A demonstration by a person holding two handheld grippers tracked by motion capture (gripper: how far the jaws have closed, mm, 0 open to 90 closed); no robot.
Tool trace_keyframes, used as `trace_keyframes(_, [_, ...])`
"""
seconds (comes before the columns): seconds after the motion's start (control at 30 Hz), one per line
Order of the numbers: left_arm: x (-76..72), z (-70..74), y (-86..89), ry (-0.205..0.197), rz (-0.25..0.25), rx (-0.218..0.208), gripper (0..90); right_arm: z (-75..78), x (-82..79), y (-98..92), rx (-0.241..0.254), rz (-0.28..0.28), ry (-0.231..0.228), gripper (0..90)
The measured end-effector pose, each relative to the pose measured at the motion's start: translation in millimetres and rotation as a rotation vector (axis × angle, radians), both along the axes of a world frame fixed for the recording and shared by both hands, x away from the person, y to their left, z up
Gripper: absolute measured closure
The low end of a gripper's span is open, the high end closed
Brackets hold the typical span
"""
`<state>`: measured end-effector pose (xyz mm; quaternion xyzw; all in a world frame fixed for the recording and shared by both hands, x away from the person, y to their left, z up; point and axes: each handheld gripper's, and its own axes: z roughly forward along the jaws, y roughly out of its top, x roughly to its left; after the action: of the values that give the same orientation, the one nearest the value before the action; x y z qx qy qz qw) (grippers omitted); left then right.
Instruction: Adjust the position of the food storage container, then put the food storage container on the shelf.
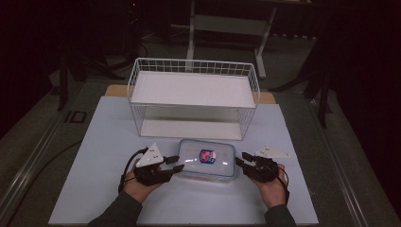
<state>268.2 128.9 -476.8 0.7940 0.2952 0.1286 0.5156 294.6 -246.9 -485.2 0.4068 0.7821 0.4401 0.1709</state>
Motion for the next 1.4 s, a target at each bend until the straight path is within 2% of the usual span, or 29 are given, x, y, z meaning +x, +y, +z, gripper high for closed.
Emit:
trace_keyframes(0.03, [0.0, 0.0, 0.0, 0.000, 0.000, 0.000, 56.4, 0.0, 0.0, 0.0, 0.000, 0.000, 0.000, 58.5])
trace_keyframes(0.07, [3.6, -0.3, 3.9, 0.009, 0.035, -0.014, 56.4, 0.6, 0.0, -0.5, 0.014, 0.000, 0.002, 55.7])
trace_keyframes(0.1, [6.4, -0.9, 6.0, 0.023, 0.059, -0.028, 50.9, 1.0, 0.1, -0.1, 0.025, 0.003, 0.008, 53.5])
trace_keyframes(0.2, [17.5, -4.8, 11.4, 0.078, 0.120, -0.063, 45.0, 0.5, 1.0, 0.9, 0.063, 0.011, 0.037, 49.8])
trace_keyframes(0.23, [20.2, -6.0, 12.3, 0.098, 0.124, -0.072, 43.1, 0.3, 1.4, 1.7, 0.079, 0.009, 0.049, 46.6])
trace_keyframes(0.27, [24.9, -8.6, 13.2, 0.139, 0.120, -0.092, 41.5, 0.2, 1.7, 2.1, 0.088, 0.007, 0.056, 45.2])
trace_keyframes(0.33, [30.0, -12.9, 11.6, 0.188, 0.118, -0.092, 35.9, -0.4, 3.0, 2.7, 0.112, 0.012, 0.081, 40.6])
trace_keyframes(0.4, [33.1, -16.7, 8.3, 0.200, 0.126, -0.075, 33.5, -2.8, 5.3, 3.5, 0.134, 0.025, 0.122, 37.5])
trace_keyframes(0.43, [33.1, -16.7, 8.3, 0.200, 0.126, -0.075, 32.0, -2.8, 5.3, 3.5, 0.134, 0.025, 0.122, 37.5])
trace_keyframes(0.47, [37.8, -20.4, 5.9, 0.237, 0.117, -0.100, 32.0, -4.5, 6.4, 4.5, 0.136, 0.024, 0.144, 35.4])
trace_keyframes(0.5, [40.2, -22.4, 4.5, 0.252, 0.113, -0.107, 30.4, -8.9, 8.6, 6.6, 0.138, 0.034, 0.187, 33.1])
trace_keyframes(0.57, [45.1, -27.5, 1.8, 0.277, 0.113, -0.107, 29.6, -10.3, 9.7, 5.7, 0.161, 0.029, 0.205, 32.4])
trace_keyframes(0.67, [51.1, -34.0, -0.7, 0.327, 0.108, -0.131, 29.6, -13.0, 11.3, 3.4, 0.187, 0.030, 0.227, 30.5])
trace_keyframes(0.83, [53.9, -37.9, -4.9, 0.374, 0.084, -0.163, 29.4, -17.4, 14.8, -0.6, 0.238, 0.038, 0.274, 29.5])
trace_keyframes(0.97, [57.5, -41.5, -3.5, 0.423, 0.071, -0.200, 29.7, -23.8, 19.4, -2.3, 0.307, 0.071, 0.350, 27.5])
trace_keyframes(1.03, [59.1, -43.4, -2.8, 0.441, 0.063, -0.214, 29.7, -25.6, 20.6, 0.0, 0.315, 0.078, 0.367, 24.1])
trace_keyframes(1.17, [60.7, -44.6, -1.9, 0.465, 0.060, -0.228, 29.5, -27.7, 23.0, -1.1, 0.332, 0.082, 0.391, 23.2])
trace_keyframes(1.23, [62.3, -46.3, -1.2, 0.487, 0.057, -0.244, 29.1, -30.3, 24.9, -2.2, 0.357, 0.085, 0.417, 23.1])
trace_keyframes(1.33, [65.0, -49.3, -0.2, 0.509, 0.047, -0.264, 28.3, -35.6, 28.4, -2.5, 0.401, 0.114, 0.481, 21.7])
trace_keyframes(1.4, [66.6, -51.2, -0.3, 0.529, 0.043, -0.278, 27.5, -36.1, 28.6, -2.0, 0.401, 0.113, 0.489, 22.0])
